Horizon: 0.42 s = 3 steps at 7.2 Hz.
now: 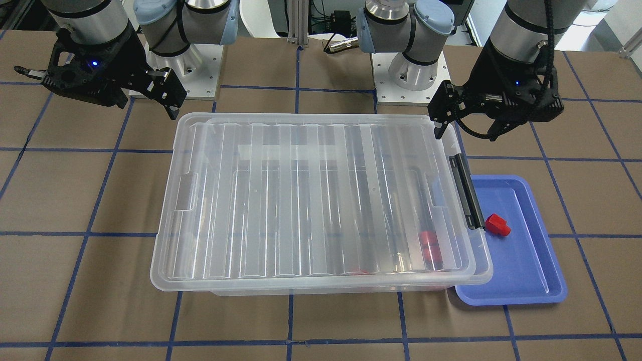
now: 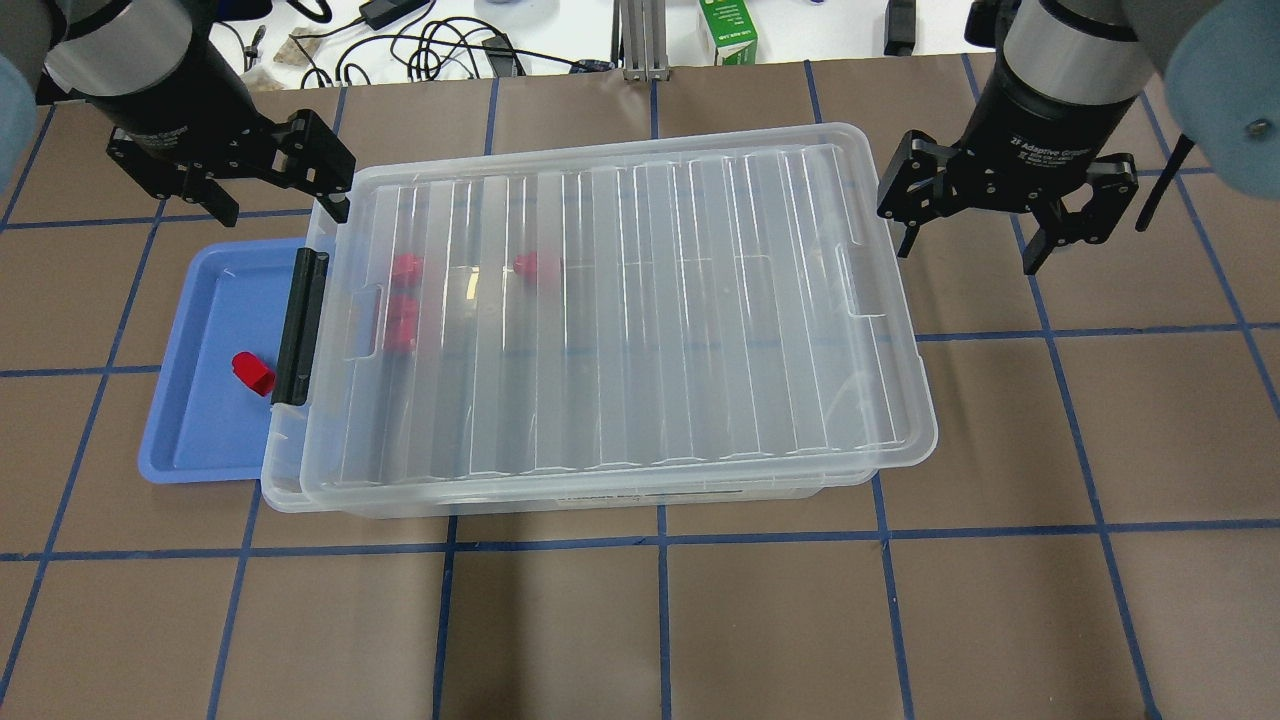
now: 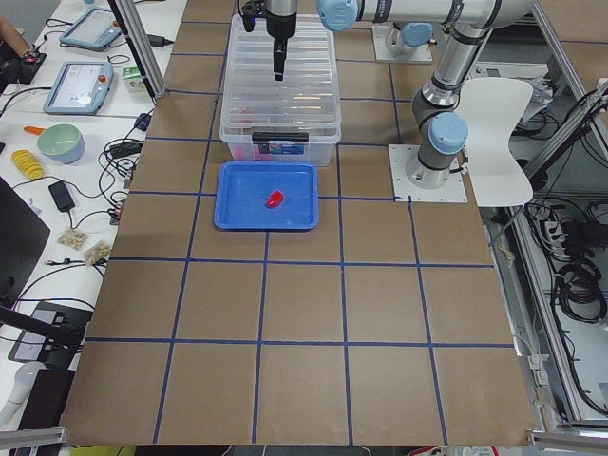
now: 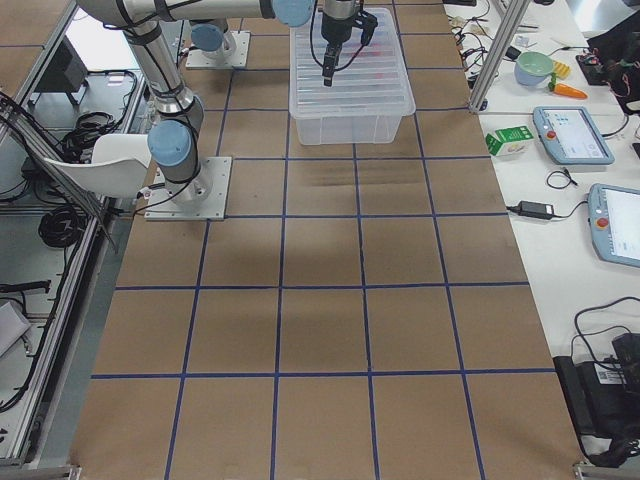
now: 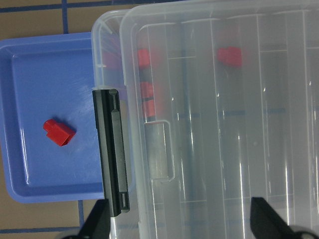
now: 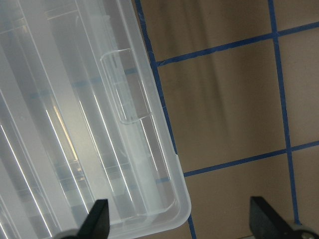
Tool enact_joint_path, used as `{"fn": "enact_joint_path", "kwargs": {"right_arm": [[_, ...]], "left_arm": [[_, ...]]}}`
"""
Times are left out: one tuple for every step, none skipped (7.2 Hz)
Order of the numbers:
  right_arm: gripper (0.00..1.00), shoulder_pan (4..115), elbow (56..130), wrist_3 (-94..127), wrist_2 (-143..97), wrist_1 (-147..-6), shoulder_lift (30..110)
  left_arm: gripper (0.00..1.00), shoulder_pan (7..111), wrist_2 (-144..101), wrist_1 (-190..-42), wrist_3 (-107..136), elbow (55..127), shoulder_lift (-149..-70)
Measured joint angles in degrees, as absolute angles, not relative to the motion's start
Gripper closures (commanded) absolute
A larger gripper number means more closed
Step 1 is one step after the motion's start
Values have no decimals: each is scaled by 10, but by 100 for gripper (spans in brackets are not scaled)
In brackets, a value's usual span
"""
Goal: Place red block in blue tray from box
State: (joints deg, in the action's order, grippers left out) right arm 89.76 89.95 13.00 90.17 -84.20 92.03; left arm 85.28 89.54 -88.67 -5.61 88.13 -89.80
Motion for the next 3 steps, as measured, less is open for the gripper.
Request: {"fn": "enact_joint_path", "kwargs": {"right_arm": [[0,897,900,130,902,-842,920],[0,897,899,130,902,-842,920],[0,897,899,130,902,-842,921]], "left_arm": [[0,853,895,-887,-56,882,-898],[0,853,896,-887,-58,885,-896],[0,853,896,-887,-59,887,-895]]}}
